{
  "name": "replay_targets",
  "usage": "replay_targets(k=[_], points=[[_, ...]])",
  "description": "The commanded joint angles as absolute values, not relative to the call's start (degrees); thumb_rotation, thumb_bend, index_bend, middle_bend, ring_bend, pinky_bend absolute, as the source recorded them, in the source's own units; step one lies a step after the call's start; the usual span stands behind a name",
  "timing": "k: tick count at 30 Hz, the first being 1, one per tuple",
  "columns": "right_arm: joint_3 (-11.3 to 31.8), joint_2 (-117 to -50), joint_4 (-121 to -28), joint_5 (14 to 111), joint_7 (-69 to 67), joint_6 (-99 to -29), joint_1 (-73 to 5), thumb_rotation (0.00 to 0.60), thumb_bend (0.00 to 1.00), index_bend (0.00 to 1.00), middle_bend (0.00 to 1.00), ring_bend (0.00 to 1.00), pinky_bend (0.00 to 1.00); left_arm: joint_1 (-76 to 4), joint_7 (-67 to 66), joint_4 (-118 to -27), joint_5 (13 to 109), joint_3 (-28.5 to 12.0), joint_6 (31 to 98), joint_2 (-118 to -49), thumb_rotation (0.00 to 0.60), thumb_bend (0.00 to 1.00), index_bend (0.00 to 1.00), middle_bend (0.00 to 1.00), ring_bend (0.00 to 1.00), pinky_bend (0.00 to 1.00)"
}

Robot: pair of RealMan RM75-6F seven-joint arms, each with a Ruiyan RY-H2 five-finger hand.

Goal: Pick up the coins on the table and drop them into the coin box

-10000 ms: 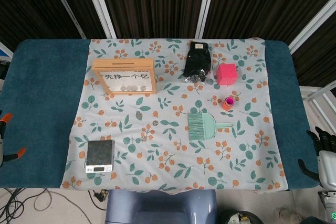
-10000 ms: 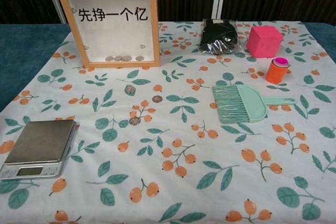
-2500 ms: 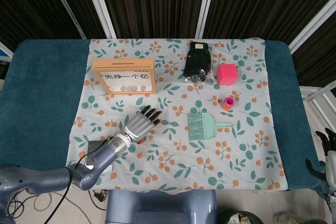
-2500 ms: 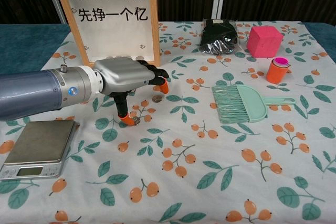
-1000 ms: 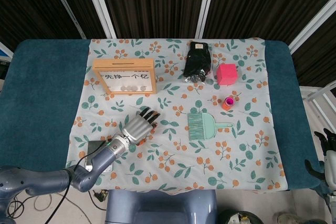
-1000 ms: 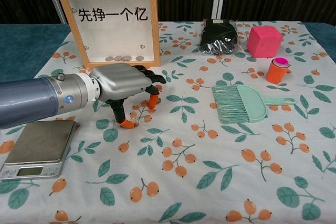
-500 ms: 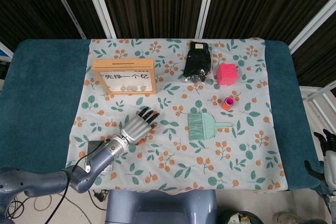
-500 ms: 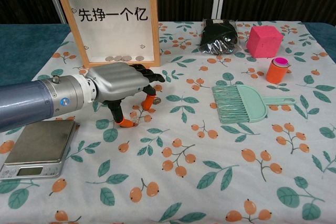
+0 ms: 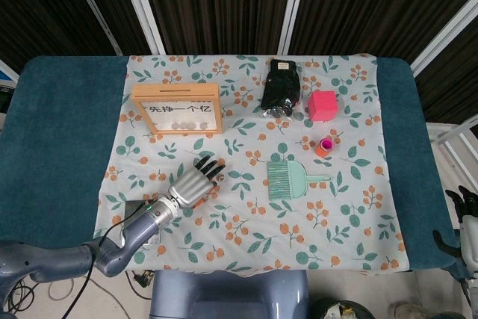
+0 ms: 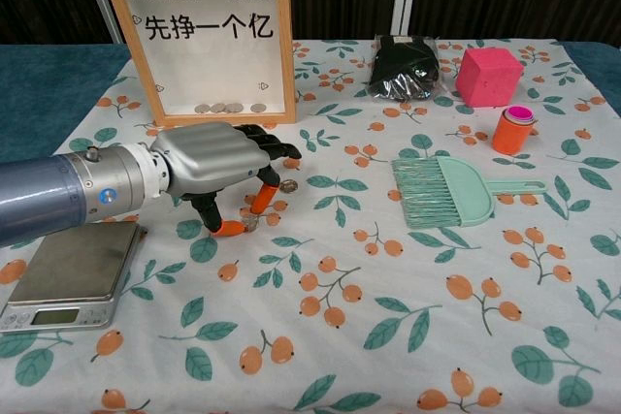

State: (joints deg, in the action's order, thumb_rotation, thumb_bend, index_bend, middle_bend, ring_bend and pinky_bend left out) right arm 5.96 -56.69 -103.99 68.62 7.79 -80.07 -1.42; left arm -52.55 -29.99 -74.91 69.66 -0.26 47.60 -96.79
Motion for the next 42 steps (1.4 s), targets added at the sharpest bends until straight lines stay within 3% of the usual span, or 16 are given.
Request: replay_targets(k=[1, 12, 21, 26, 34, 42], points=[[5.9, -56.7, -104.0, 68.6, 7.8, -80.0, -1.4, 0.600, 0.39, 0.16, 0.06, 0.02, 0.00, -52.5, -30.2, -75.0, 69.6, -0.3, 47.5, -96.7, 0.600, 0.02, 0.53, 0.00, 0.00, 0.00], [5.7, -56.4, -104.2, 68.4, 7.8, -79.6, -1.6, 0.600, 0.39, 0.16, 0.06, 0.02, 0.00, -52.3, -31.5, -75.1, 69.0, -0.3, 46.6, -96.8, 0.600, 0.03, 0.54, 0.00, 0.00, 0.00], [5.7, -56.4, -104.1, 68.6, 7.7, -79.7, -1.6, 0.600, 0.39, 0.16, 0.06, 0.02, 0.00, -52.1, -31.8, -75.5, 68.9, -0.7, 46.5, -96.8, 0.600, 0.09, 0.61, 0.00, 0.00, 0.00], [5.7, -56.4, -104.1, 68.6, 7.6, -79.8, -1.6, 0.600, 0.39, 0.16, 0.06, 0.02, 0.00, -51.9, -31.4, -75.6, 68.9, -0.9, 46.5, -96.5, 0.600, 0.20, 0.64, 0.01, 0.00, 0.00], [5.7, -56.5, -104.1, 68.5, 7.6, -79.8, -1.6, 0.600, 0.39, 0.16, 0.06, 0.02, 0.00, -51.6, -30.6, -75.6, 68.3, -1.2, 45.9, -96.2, 0.600, 0.46, 0.65, 0.01, 0.00, 0.00], [5.7, -56.5, -104.1, 68.6, 7.6, -79.8, -1.7, 0.600, 0.39, 0.16, 0.06, 0.02, 0.00, -51.4, -30.6, -76.4, 67.9, -2.2, 46.7, -96.0, 0.600, 0.59, 0.65, 0.03, 0.00, 0.00]])
